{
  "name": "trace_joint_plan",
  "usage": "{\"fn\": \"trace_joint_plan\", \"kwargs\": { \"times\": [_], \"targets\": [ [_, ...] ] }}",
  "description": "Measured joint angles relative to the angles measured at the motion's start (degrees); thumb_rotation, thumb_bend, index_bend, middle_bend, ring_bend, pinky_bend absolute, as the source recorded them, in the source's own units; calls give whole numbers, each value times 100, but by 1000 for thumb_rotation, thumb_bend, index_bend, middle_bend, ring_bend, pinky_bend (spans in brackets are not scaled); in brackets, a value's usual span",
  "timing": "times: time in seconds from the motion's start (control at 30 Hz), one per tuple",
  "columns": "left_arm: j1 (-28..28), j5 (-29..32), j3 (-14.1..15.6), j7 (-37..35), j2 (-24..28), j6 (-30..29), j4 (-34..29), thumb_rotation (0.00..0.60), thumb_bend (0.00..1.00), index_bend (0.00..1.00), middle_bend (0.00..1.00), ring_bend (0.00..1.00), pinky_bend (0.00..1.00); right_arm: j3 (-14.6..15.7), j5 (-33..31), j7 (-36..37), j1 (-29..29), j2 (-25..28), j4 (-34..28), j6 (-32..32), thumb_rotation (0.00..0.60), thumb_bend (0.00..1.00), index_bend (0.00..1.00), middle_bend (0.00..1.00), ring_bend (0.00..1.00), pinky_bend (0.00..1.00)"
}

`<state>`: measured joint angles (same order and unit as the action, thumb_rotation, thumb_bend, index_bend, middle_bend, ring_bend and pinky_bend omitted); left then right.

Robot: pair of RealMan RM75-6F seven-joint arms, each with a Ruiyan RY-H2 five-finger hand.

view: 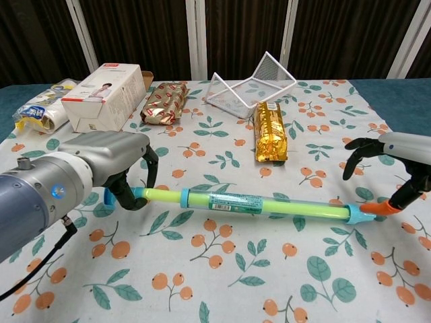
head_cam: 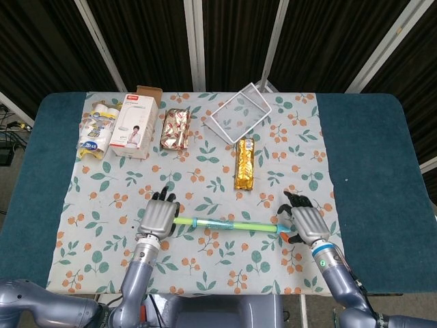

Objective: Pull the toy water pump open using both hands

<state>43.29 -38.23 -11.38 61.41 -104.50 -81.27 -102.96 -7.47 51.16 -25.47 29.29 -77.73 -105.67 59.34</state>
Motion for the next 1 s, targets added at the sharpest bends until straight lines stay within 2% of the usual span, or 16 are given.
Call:
{"fn": "trace_joint_plan", "kwargs": {
  "times": [0.17, 1.0],
  "targets": [
    [19, 0, 10, -31, -31, 2, 18, 600, 500, 591, 219, 59, 184, 48, -174, -66, 75, -158, 126, 41, 600, 335, 412, 19, 0, 0],
    [71, 78, 15, -93, -68, -14, -3, 600, 500, 591, 218, 59, 184, 214, -422, -29, 170, -451, 390, 138, 600, 336, 463, 39, 0, 0]
  ]
}}
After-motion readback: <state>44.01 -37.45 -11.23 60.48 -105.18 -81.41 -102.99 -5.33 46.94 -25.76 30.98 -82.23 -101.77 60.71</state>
